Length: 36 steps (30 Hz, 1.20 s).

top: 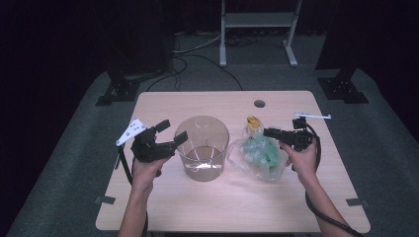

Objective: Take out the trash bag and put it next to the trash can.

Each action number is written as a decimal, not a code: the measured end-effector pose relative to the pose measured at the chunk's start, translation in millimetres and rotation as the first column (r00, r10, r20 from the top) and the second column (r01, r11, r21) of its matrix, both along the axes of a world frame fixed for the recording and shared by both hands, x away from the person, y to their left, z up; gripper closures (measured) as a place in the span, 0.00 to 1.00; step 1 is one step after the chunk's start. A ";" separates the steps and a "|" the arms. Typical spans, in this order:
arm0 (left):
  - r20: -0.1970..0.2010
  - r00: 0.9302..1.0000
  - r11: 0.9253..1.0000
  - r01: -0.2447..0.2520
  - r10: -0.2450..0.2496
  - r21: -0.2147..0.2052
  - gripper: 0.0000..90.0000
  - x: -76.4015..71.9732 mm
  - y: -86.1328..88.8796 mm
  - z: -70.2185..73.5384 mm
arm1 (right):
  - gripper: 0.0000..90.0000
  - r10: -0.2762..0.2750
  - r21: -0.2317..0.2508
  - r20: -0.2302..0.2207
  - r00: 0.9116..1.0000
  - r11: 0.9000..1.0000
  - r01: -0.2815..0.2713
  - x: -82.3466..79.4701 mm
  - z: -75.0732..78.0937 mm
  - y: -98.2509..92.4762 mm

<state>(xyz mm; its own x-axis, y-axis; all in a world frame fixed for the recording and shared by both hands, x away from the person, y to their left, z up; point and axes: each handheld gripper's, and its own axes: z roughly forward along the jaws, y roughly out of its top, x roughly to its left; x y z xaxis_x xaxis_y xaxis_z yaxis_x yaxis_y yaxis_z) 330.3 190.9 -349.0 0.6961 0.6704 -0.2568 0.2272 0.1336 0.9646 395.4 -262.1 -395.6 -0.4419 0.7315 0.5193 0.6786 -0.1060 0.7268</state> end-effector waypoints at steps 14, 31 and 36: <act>0.003 1.000 1.000 0.000 0.000 0.004 0.08 -2.0 -0.7 0.7 | 0.52 -0.048 -0.022 0.062 0.997 0.999 0.050 -16.6 6.8 -19.3; 0.001 1.000 1.000 -0.002 0.002 0.010 0.08 -1.6 -1.4 0.2 | 0.49 -0.059 -0.026 0.088 0.994 0.998 0.062 -40.3 -2.7 -48.9; 0.001 1.000 1.000 -0.002 0.002 0.011 0.08 -1.5 -1.4 -0.1 | 0.49 -0.065 -0.013 0.087 0.994 0.998 0.067 -45.5 -8.1 -55.3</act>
<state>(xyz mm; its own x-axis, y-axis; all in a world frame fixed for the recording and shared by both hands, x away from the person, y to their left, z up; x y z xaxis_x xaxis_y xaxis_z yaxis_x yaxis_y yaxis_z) 328.8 189.4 -349.2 0.6951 0.6744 -0.2490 0.2260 0.1238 0.9662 349.9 -317.3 -403.6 -0.4352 0.7684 0.4693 0.6051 -0.1363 0.7844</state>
